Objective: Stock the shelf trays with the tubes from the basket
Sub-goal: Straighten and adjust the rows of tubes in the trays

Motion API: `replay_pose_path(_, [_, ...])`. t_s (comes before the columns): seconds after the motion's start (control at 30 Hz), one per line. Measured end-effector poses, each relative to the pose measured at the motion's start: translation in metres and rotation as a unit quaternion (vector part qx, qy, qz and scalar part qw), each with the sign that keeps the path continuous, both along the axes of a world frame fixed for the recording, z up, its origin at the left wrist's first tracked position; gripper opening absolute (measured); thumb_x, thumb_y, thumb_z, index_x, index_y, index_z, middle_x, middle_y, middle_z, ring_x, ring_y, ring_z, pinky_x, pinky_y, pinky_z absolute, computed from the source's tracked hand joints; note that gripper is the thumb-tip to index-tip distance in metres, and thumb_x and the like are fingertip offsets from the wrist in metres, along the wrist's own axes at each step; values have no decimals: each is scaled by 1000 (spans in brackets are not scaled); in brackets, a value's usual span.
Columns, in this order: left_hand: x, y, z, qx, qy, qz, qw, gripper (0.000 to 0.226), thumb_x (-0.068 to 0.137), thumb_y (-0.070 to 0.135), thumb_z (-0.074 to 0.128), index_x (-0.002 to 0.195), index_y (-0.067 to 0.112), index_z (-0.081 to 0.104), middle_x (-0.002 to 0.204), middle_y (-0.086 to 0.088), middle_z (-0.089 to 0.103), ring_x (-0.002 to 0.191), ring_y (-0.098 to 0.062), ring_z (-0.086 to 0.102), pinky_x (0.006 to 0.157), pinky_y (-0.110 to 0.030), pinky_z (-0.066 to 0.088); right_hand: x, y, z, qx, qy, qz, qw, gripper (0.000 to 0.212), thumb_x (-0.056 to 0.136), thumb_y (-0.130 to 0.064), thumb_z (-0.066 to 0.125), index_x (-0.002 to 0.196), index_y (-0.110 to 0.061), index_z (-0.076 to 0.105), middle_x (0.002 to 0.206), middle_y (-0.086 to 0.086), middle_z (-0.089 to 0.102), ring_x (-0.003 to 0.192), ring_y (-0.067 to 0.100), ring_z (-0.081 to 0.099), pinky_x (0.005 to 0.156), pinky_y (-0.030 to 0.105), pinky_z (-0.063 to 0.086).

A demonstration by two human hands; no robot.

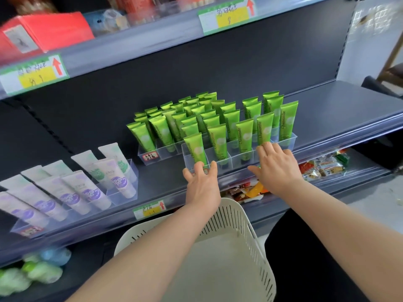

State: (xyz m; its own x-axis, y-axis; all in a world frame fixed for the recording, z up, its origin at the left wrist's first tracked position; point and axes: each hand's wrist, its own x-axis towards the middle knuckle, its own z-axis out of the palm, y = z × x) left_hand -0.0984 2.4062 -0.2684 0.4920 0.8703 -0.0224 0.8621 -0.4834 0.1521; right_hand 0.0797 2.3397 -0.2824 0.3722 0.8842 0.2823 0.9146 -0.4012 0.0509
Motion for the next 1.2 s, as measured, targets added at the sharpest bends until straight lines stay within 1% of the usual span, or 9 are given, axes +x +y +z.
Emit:
replay_pose_path(0.13, [19, -5, 1, -3, -1, -4, 1000, 77, 90, 0, 55, 150, 28, 18, 150, -6, 12, 140, -44, 4, 92, -43, 47, 16, -4, 0, 1, 14, -14, 1000, 54, 93, -58, 38, 124, -15, 45, 119, 1, 48, 113, 22, 46, 88, 37, 43])
replay_pose_path(0.27, [40, -11, 2, -7, 0, -4, 1000, 75, 90, 0, 54, 150, 29, 19, 150, -5, 13, 139, -42, 6, 88, -40, 48, 32, -7, -1, 5, 24, -33, 999, 52, 92, -58, 40, 122, -16, 45, 119, 1, 48, 113, 23, 45, 88, 37, 43])
replay_pose_path(0.37, [54, -15, 5, -4, 3, -14, 1000, 75, 90, -1, 54, 150, 28, 19, 149, -6, 15, 138, -42, 7, 88, -39, 48, 45, -9, -1, 10, 32, -43, 999, 50, 92, -57, 42, 122, -17, 44, 118, 1, 48, 114, 23, 46, 89, 37, 43])
replay_pose_path(0.63, [91, -24, 8, -9, 10, -28, 1000, 85, 83, -8, 53, 151, 29, 17, 149, -5, 15, 137, -43, 7, 87, -39, 52, 77, -18, 1, 7, 38, -70, 997, 51, 92, -56, 43, 125, -17, 43, 120, 1, 48, 116, 23, 45, 91, 37, 42])
replay_pose_path(0.83, [114, -28, 7, -11, 8, -39, 999, 86, 83, -6, 56, 152, 28, 16, 147, -5, 17, 135, -42, 9, 87, -38, 52, 95, -23, 3, 5, 37, -88, 995, 51, 93, -55, 43, 126, -16, 42, 121, 2, 48, 120, 23, 44, 98, 38, 38])
replay_pose_path(0.97, [125, -30, 6, -10, 8, -43, 999, 87, 83, -5, 59, 152, 28, 17, 147, -5, 18, 136, -44, 8, 90, -41, 52, 106, -26, 1, 4, 31, -95, 995, 52, 92, -55, 44, 125, -15, 43, 121, 3, 49, 121, 24, 44, 106, 42, 34])
replay_pose_path(1.13, [135, -34, 8, -9, 11, -51, 999, 87, 82, -7, 57, 152, 26, 17, 147, -7, 18, 136, -46, 8, 90, -41, 52, 116, -28, 1, 2, 30, -105, 994, 54, 92, -56, 44, 127, -15, 43, 121, 3, 49, 120, 24, 44, 106, 43, 34])
replay_pose_path(1.2, [140, -36, 9, -9, 12, -53, 998, 88, 81, -6, 59, 151, 26, 18, 147, -7, 19, 135, -46, 10, 89, -40, 52, 119, -29, 1, 3, 32, -111, 993, 55, 91, -57, 44, 128, -15, 42, 122, 3, 48, 121, 24, 44, 106, 43, 34])
